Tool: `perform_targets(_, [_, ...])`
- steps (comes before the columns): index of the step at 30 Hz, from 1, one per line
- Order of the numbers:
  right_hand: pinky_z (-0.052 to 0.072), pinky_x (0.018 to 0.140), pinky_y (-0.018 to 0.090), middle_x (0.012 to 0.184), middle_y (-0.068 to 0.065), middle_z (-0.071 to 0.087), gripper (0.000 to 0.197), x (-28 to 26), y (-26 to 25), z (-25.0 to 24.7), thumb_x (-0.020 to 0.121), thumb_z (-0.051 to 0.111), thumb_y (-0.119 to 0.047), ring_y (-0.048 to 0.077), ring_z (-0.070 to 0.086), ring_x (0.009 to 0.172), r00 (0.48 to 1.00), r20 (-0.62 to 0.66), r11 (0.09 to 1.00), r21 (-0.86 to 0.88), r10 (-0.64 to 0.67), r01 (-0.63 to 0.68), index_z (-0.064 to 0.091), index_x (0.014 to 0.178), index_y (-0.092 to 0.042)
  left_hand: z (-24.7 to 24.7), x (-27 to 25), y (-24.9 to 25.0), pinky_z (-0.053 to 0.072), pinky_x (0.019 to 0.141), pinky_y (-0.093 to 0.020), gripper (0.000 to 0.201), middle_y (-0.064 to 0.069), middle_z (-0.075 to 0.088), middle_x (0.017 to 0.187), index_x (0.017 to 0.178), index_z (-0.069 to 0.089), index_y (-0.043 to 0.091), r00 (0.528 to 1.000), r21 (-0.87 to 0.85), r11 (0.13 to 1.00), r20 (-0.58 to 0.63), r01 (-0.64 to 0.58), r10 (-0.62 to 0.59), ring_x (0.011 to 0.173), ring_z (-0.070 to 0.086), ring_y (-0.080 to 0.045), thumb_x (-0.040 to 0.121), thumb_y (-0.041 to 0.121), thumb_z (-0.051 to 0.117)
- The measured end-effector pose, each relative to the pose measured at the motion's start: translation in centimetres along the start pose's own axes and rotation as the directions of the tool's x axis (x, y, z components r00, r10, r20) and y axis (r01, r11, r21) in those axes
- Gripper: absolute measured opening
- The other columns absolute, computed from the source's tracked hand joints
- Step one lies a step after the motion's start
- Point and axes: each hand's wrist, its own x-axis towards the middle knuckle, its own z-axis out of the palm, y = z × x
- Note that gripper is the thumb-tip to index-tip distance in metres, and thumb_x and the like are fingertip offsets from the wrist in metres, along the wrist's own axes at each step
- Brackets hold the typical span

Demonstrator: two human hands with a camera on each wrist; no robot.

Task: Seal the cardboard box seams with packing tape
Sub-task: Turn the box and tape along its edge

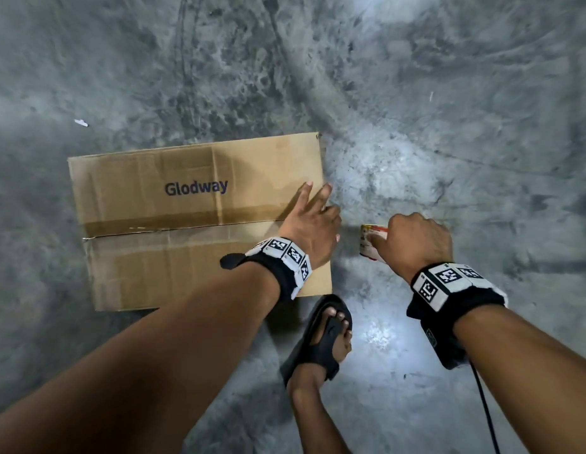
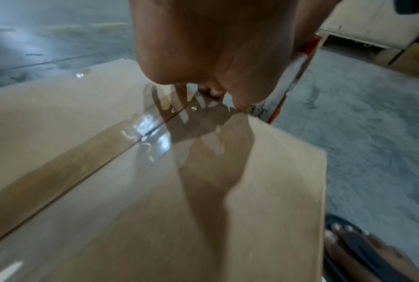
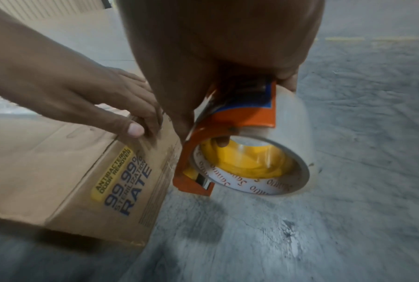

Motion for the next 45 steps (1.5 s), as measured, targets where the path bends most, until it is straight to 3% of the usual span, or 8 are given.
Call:
perform_targets(5, [0.050, 0.076, 0.039, 0.105, 0.022, 0.074, 0.060, -1.8, 1.6, 0.6, 0.089, 0.057, -0.067, 0.041, 0.070, 0.100, 0.976, -0.030, 0.910, 0.367, 0.217, -0.191, 0.075, 0.103, -0.011, -0.9, 0.0, 0.0, 0.001, 0.122, -0.052, 0.046, -0.006, 0.031, 0.157, 0.142, 0.041, 0.014, 0.996, -0.294, 0.956, -0.088, -0.007, -0.020, 0.152, -0.003, -0.034, 0.100, 0.032, 0.034])
perform_targets(10, [0.041, 0.061, 0.033, 0.069, 0.013, 0.067, 0.053, -5.3, 0.6, -0.1, 0.086, 0.065, -0.063, 0.038, 0.067, 0.077, 0.965, -0.078, 0.724, 0.677, 0.249, -0.132, 0.066, 0.069, -0.012, -2.2, -3.1, -1.5, 0.043, 0.096, -0.034, 0.034, -0.006, 0.062, 0.125, 0.124, 0.059, 0.016, 0.940, -0.588, 0.807, -0.301, -0.051, -0.160, 0.115, 0.058, -0.029, 0.095, 0.024, 0.044])
perform_targets(15, [0.042, 0.054, 0.031, 0.055, 0.004, 0.058, 0.054, -8.4, -2.4, -0.3, 0.082, 0.066, -0.064, 0.030, 0.065, 0.062, 0.978, -0.115, 0.656, 0.754, 0.176, -0.030, 0.050, 0.053, -0.022, -3.9, -6.5, -2.4, 0.048, 0.071, -0.022, 0.019, 0.001, 0.070, 0.093, 0.102, 0.065, 0.017, 0.969, -0.994, -0.049, 0.104, 0.096, -0.224, 0.070, 0.065, -0.001, 0.102, 0.017, 0.045])
perform_targets(17, [0.036, 0.053, 0.030, 0.052, 0.002, 0.054, 0.054, -9.1, -3.4, -0.5, 0.081, 0.068, -0.064, 0.027, 0.061, 0.058, 0.972, -0.131, 0.629, 0.777, 0.194, -0.021, 0.050, 0.052, -0.023, -4.2, -7.3, -3.2, 0.044, 0.060, -0.021, 0.020, 0.000, 0.066, 0.084, 0.098, 0.062, 0.014, 0.949, -0.948, -0.256, 0.243, 0.188, -0.204, 0.059, 0.061, -0.004, 0.103, 0.024, 0.046])
perform_targets(29, [0.058, 0.051, 0.044, 0.052, -0.001, 0.063, 0.038, -12.0, -10.2, -1.4, 0.079, 0.082, -0.052, 0.023, 0.062, 0.050, 0.961, -0.143, 0.345, 0.937, 0.236, 0.055, 0.074, 0.065, -0.017, -3.4, -11.4, -10.8, 0.053, 0.094, -0.041, 0.028, -0.023, 0.069, 0.113, 0.112, 0.069, -0.001, 0.949, -0.900, -0.314, 0.317, 0.302, 0.006, 0.097, 0.065, -0.027, 0.096, 0.020, 0.059])
perform_targets(36, [0.043, 0.048, 0.032, 0.050, -0.007, 0.060, 0.036, -12.0, -11.6, 0.1, 0.083, 0.082, -0.046, 0.013, 0.050, 0.046, 0.961, -0.097, 0.118, 0.991, 0.261, 0.068, 0.075, 0.068, -0.014, -2.7, -10.0, -12.4, 0.059, 0.075, -0.031, 0.014, -0.021, 0.069, 0.098, 0.099, 0.073, 0.002, 0.965, -0.937, -0.232, 0.259, 0.260, 0.034, 0.086, 0.064, -0.027, 0.093, 0.010, 0.062])
perform_targets(41, [0.043, 0.049, 0.032, 0.049, -0.009, 0.062, 0.036, -10.5, -12.1, 0.5, 0.084, 0.077, -0.053, 0.017, 0.056, 0.045, 0.936, -0.121, 0.063, 0.992, 0.329, 0.106, 0.074, 0.069, -0.021, -3.2, -7.1, -12.7, 0.057, 0.089, -0.047, 0.012, -0.028, 0.070, 0.102, 0.092, 0.076, 0.004, 0.971, -0.946, -0.225, 0.239, 0.235, 0.008, 0.091, 0.064, -0.032, 0.091, 0.011, 0.066])
perform_targets(45, [0.051, 0.048, 0.045, 0.049, -0.006, 0.061, 0.047, -8.7, -12.7, 0.2, 0.082, 0.074, -0.057, 0.020, 0.055, 0.048, 0.918, -0.105, 0.029, 0.994, 0.382, 0.102, 0.069, 0.063, -0.015, -4.4, -4.2, -13.7, 0.060, 0.066, -0.028, 0.022, -0.014, 0.075, 0.087, 0.105, 0.070, -0.005, 0.981, -0.968, -0.163, 0.194, 0.190, -0.013, 0.073, 0.071, -0.019, 0.090, 0.009, 0.066])
